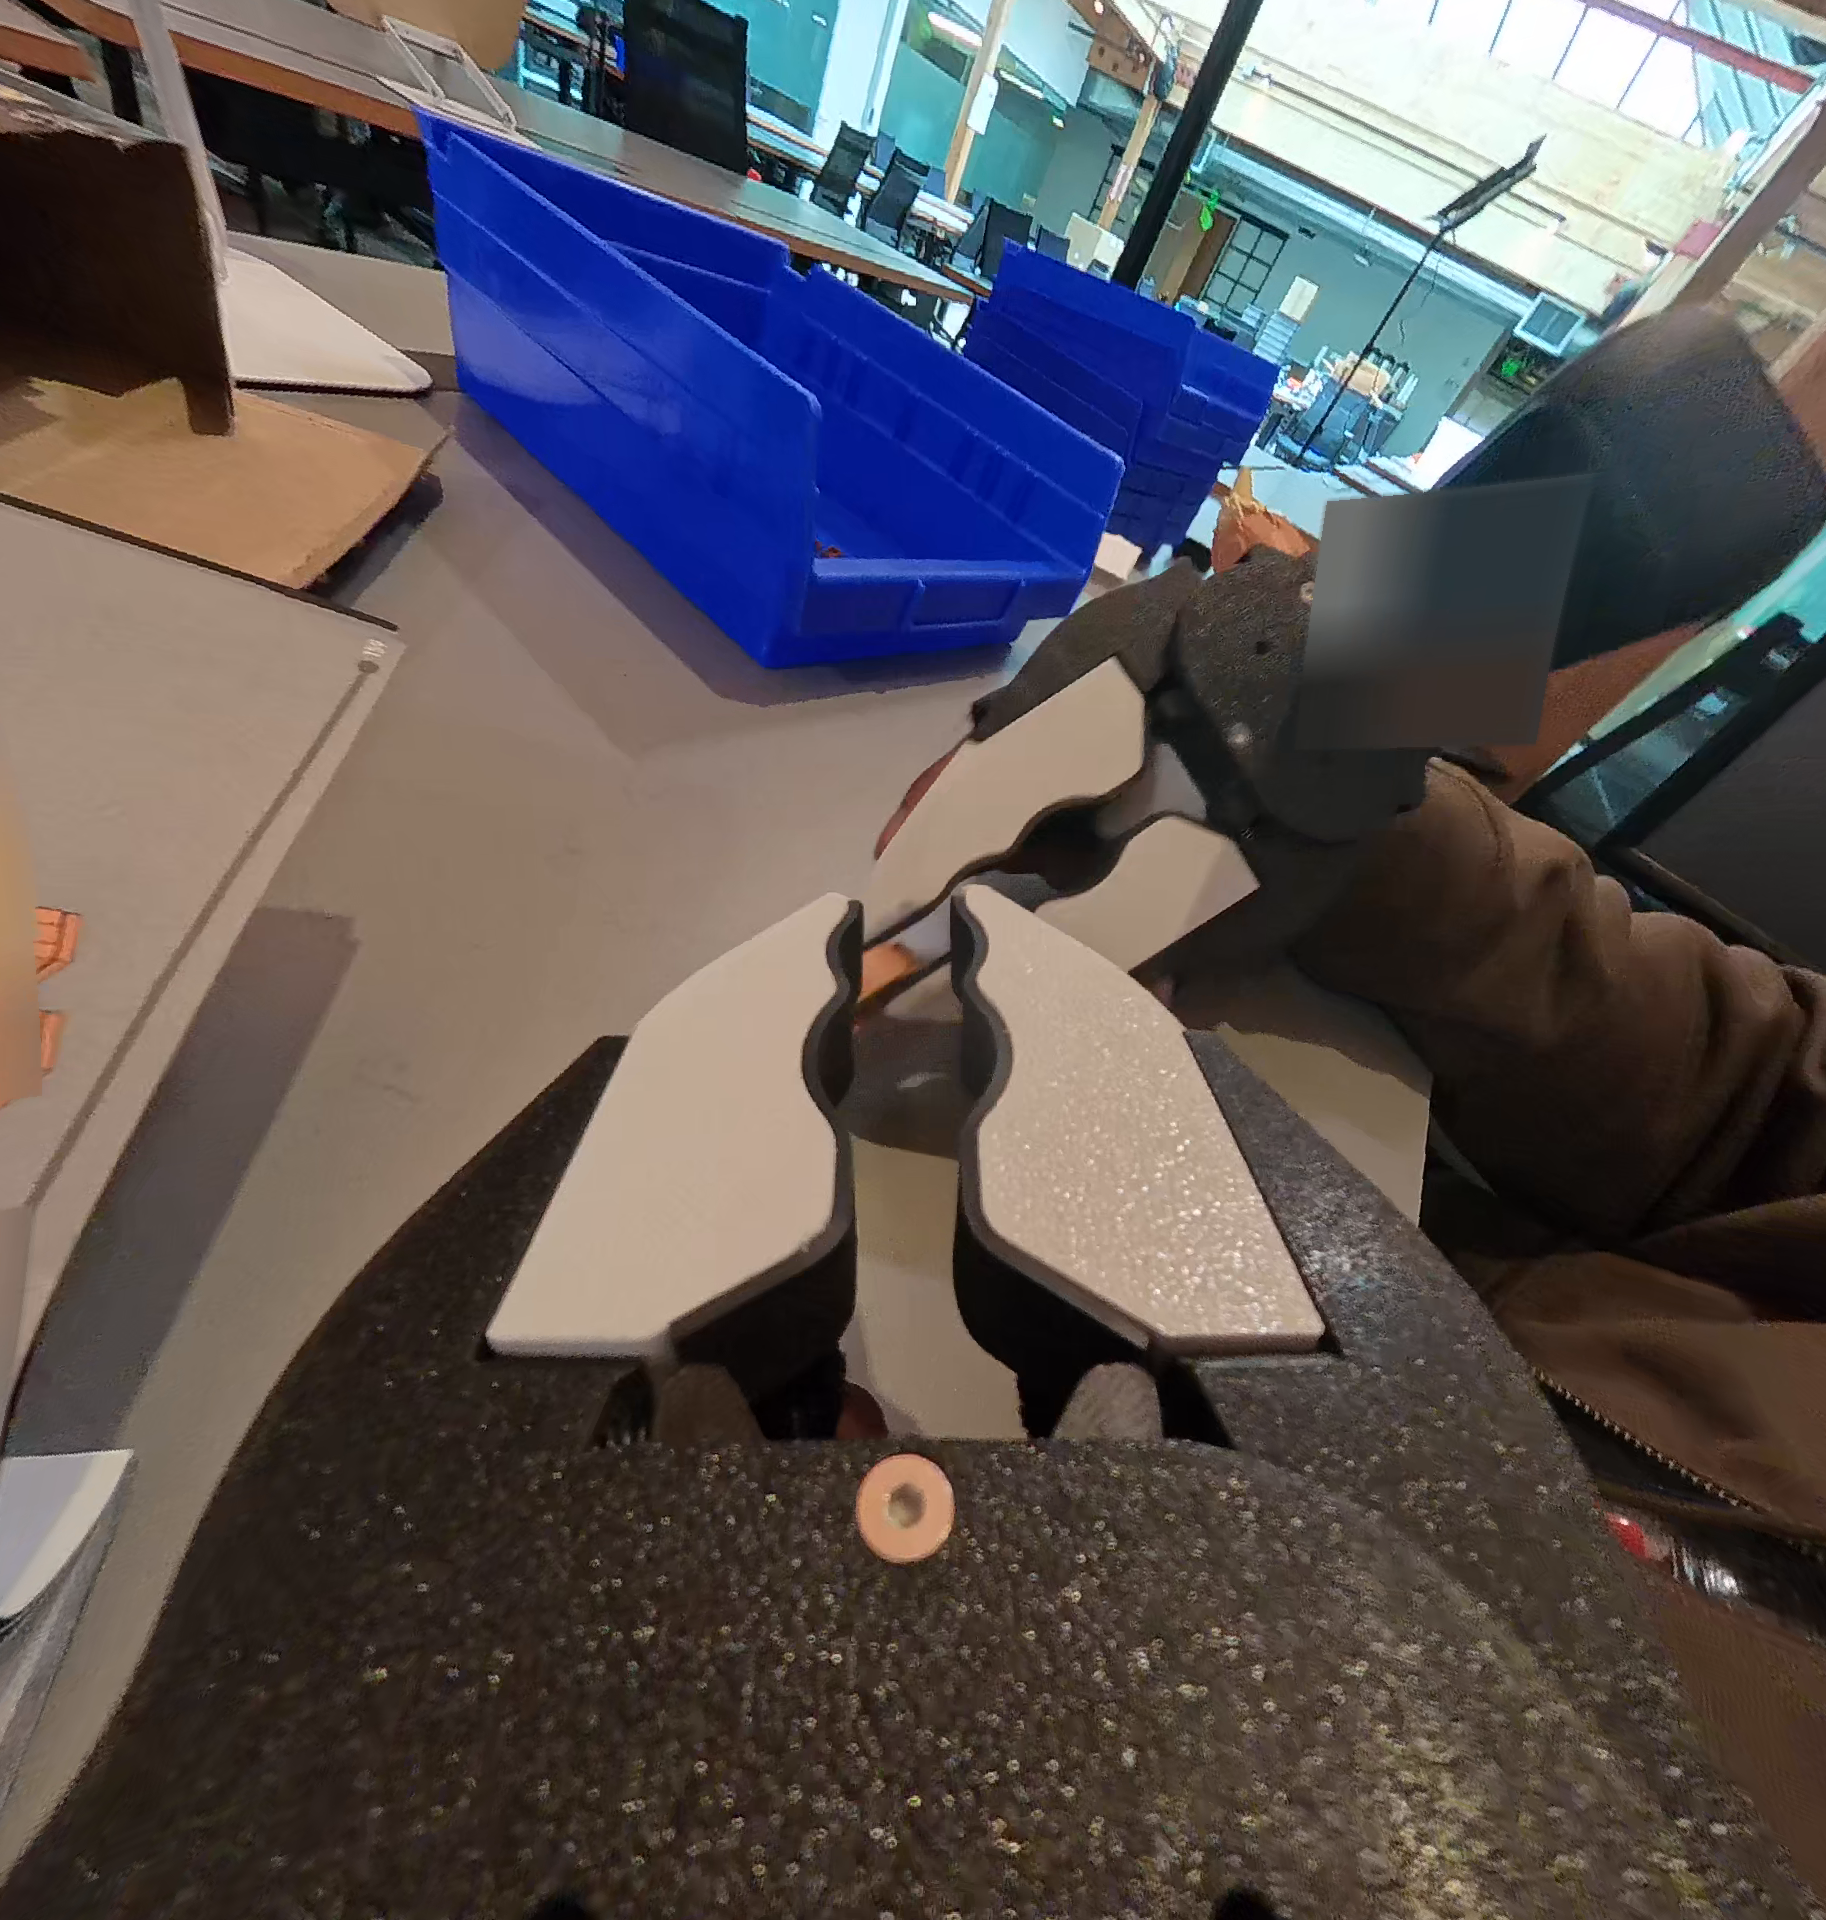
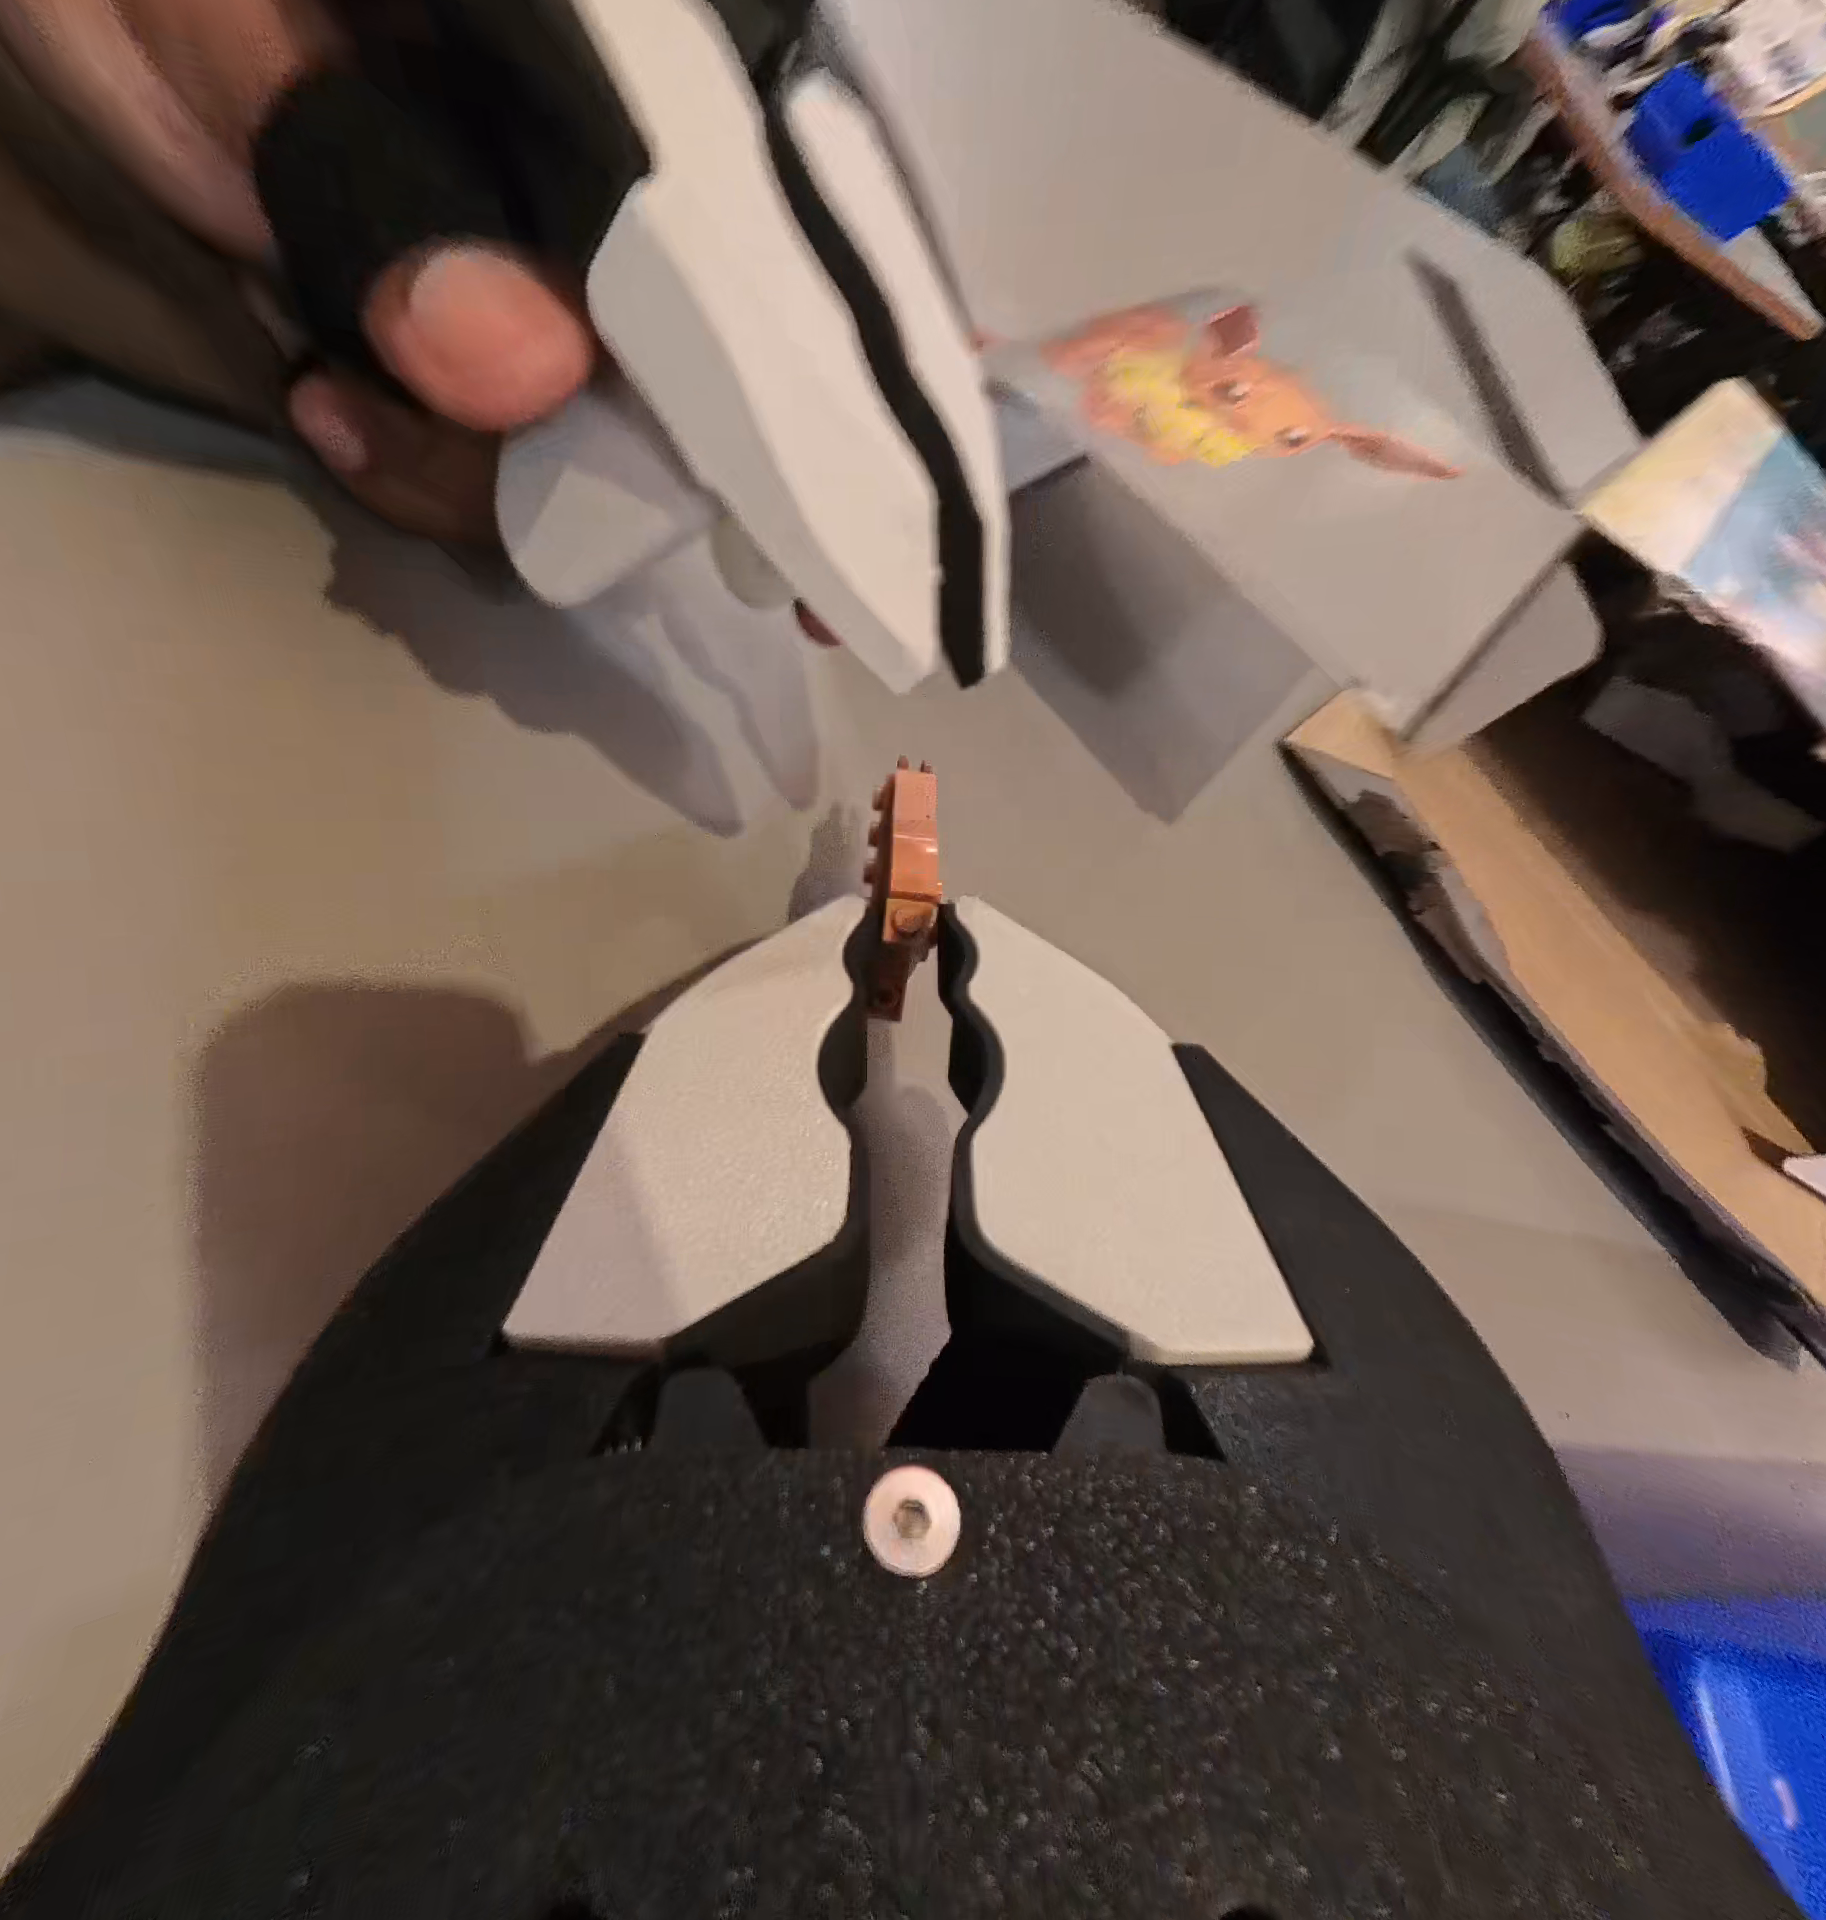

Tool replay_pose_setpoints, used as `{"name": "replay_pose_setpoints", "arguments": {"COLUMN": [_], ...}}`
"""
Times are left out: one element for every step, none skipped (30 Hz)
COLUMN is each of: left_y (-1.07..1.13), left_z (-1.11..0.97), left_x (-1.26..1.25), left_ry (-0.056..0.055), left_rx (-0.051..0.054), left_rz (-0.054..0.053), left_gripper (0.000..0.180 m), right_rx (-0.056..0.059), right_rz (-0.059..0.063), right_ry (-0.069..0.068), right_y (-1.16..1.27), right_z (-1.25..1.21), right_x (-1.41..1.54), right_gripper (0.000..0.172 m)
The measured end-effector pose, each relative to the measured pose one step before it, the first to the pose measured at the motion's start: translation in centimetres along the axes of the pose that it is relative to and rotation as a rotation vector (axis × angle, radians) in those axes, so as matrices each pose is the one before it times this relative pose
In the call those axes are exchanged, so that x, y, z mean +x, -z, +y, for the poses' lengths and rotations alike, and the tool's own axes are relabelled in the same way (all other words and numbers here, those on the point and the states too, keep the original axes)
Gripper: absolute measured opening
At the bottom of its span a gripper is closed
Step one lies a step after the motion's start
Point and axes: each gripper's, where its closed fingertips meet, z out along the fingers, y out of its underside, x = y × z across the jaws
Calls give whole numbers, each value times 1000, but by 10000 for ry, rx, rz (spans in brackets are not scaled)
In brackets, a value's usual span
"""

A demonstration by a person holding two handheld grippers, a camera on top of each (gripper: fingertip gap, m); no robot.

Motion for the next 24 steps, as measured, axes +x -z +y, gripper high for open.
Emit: {"name": "replay_pose_setpoints", "arguments": {"left_y": [127,161,171,167,147,75,12,-57,-91,-106,-95,-67,-46,-45,-29,33,109,59,30,24,20,-31,-99,-140], "left_z": [-214,-283,-355,-450,-474,-438,-326,-175,-66,-29,-28,-91,-154,-122,-65,-19,-39,29,47,7,123,312,425,366], "left_x": [-184,-173,-98,-1,133,290,497,577,511,425,431,453,389,302,283,76,80,96,124,80,25,-35,-36,94], "left_ry": [71,64,49,58,100,147,184,184,166,128,76,43,21,-8,-44,-106,-225,-150,-234,-268,-263,-198,-173,-172], "left_rx": [149,192,241,311,345,322,248,151,82,51,52,96,140,133,84,56,38,-66,-93,-65,-134,-261,-305,-263], "left_rz": [-71,-62,-19,30,109,226,362,423,375,306,287,292,234,184,152,-3,19,7,2,-68,-76,-89,-79,-22], "left_gripper": [16,18,19,21,22,25,27,29,31,32,34,34,34,32,27,19,16,15,15,15,15,15,15,15], "right_rx": [448,505,541,577,623,633,585,470,357,280,203,120,73,45,32,83,62,-26,-80,-96,-68,-87,-116,-140], "right_rz": [172,153,77,-60,-211,-355,-407,-325,-207,-158,-170,-152,-115,-82,-91,-167,-109,-82,-44,18,52,62,18,-53], "right_ry": [-439,-506,-565,-592,-593,-576,-515,-407,-286,-215,-194,-150,-85,-38,-21,-21,2,90,171,235,236,196,164,142], "right_y": [612,648,626,588,492,367,224,69,-28,-111,-158,-186,-189,-186,-172,-106,-38,-13,42,102,156,194,168,110], "right_z": [-565,-644,-695,-768,-860,-872,-808,-648,-489,-356,-224,-86,-16,45,65,-39,-42,18,5,-26,-87,-59,25,92], "right_x": [548,559,488,275,0,-298,-465,-435,-323,-277,-286,-270,-245,-189,-215,-312,-215,-171,-148,-60,-18,18,-21,-145], "right_gripper": [10,9,9,9,9,9,9,9,10,10,10,10,10,10,10,10,10,10,10,12,18,21,22,22]}}
